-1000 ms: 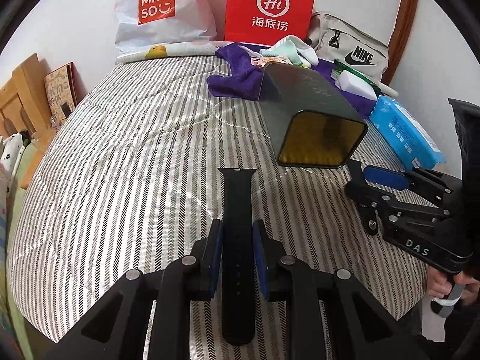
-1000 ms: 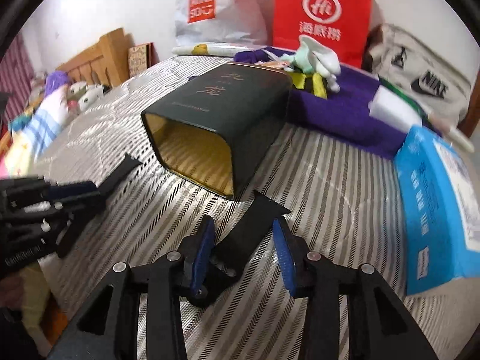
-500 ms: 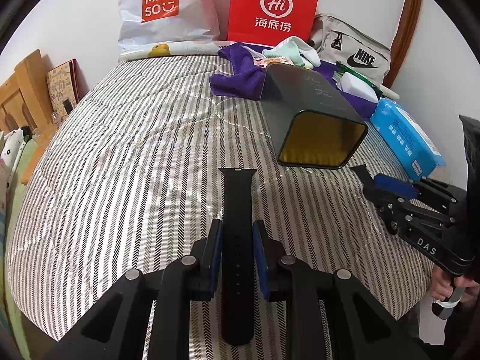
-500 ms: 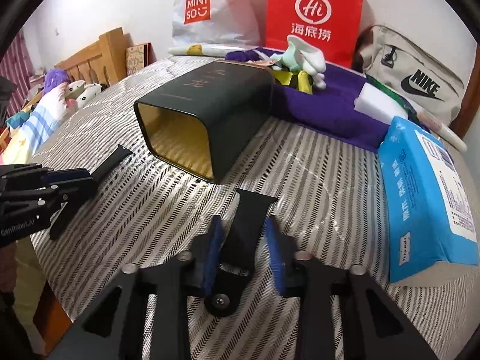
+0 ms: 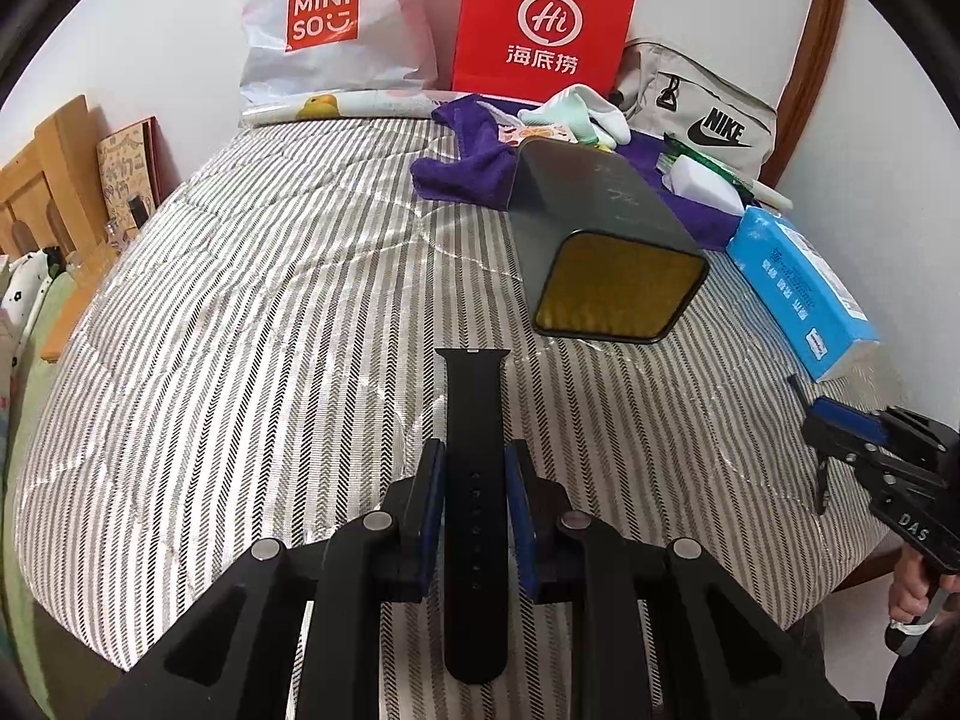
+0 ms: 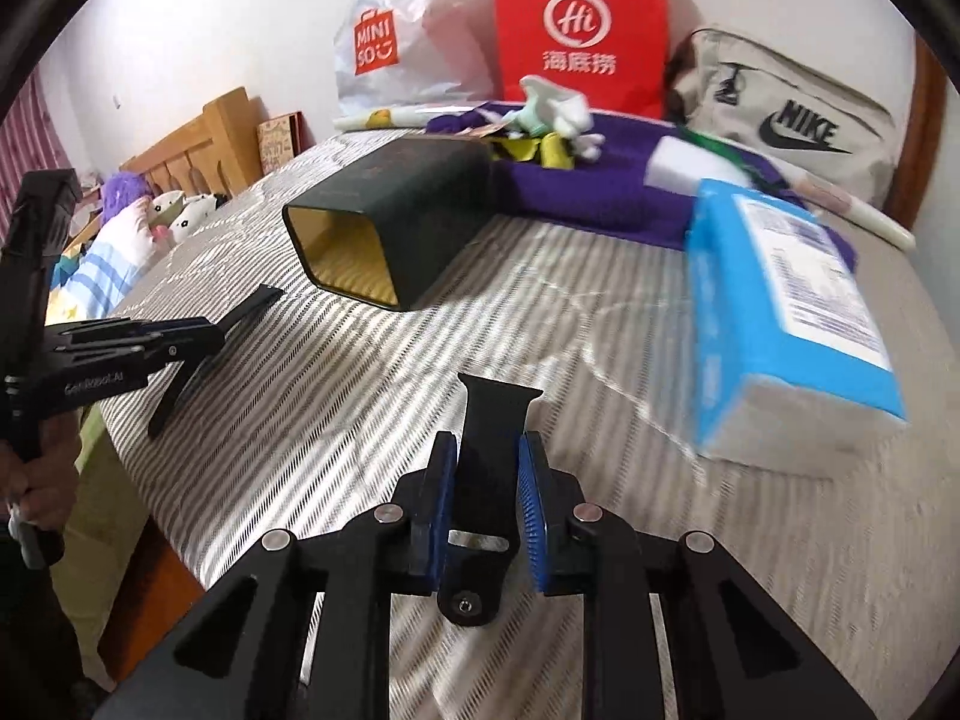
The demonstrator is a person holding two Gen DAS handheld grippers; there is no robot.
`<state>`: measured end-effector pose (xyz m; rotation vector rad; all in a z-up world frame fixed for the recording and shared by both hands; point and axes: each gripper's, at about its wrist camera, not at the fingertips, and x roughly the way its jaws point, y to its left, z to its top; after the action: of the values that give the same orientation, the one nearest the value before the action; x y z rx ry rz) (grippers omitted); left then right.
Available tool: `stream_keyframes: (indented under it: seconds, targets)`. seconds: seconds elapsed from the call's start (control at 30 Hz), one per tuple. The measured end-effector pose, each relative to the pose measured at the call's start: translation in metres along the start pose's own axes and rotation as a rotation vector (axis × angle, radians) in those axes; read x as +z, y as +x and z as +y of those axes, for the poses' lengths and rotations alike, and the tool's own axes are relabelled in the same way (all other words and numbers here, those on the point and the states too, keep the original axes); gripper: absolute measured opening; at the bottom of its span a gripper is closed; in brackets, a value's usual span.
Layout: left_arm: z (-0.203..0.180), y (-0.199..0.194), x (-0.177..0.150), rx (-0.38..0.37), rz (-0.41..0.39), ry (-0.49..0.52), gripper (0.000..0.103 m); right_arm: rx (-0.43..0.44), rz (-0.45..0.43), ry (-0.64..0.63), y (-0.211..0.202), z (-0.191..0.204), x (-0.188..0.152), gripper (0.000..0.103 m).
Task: Organize soft objects
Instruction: 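Carry both black strap pieces toward the purple towel with both tools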
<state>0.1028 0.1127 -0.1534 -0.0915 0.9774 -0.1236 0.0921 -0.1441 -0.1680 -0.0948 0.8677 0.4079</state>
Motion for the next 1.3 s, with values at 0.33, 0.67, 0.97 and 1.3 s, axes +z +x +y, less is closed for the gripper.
stream_keyframes:
  seconds: [0.33, 0.67, 0.97, 1.3]
  targets:
    - [-0.021, -0.023, -0.004, -0.006, -0.023, 0.014, 0.020, -0.061, -0.042, 0.044, -0.044, -0.035, -0.025, 0.021]
    - [-0.035, -0.053, 0.007, -0.023, -0.068, 0.020, 0.020, -0.108, -0.074, 0.094, -0.073, -0.063, -0.026, 0.021]
    - [-0.043, -0.073, 0.030, -0.039, -0.107, 0.033, 0.020, -0.105, -0.124, 0.097, -0.094, -0.070, -0.004, 0.021]
    - [-0.052, -0.070, 0.071, -0.047, -0.124, 0.051, 0.020, -0.102, -0.160, 0.084, -0.091, -0.086, 0.040, 0.021]
